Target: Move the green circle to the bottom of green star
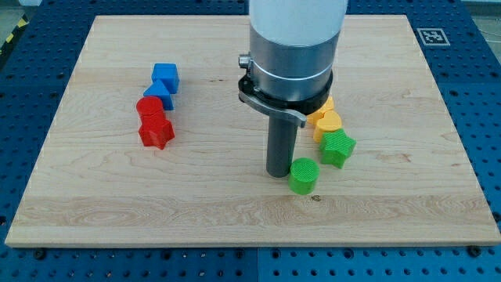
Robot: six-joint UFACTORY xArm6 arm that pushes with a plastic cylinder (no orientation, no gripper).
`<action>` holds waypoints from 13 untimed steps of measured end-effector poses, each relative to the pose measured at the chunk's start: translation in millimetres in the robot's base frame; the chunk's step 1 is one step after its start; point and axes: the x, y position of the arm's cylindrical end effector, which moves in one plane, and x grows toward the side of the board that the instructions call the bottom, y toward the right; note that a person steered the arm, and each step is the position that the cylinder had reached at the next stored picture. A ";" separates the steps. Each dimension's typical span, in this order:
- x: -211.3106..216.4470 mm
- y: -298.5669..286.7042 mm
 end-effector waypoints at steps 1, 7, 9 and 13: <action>1.5 5.0; 31.7 12.4; 49.4 15.3; 44.9 66.8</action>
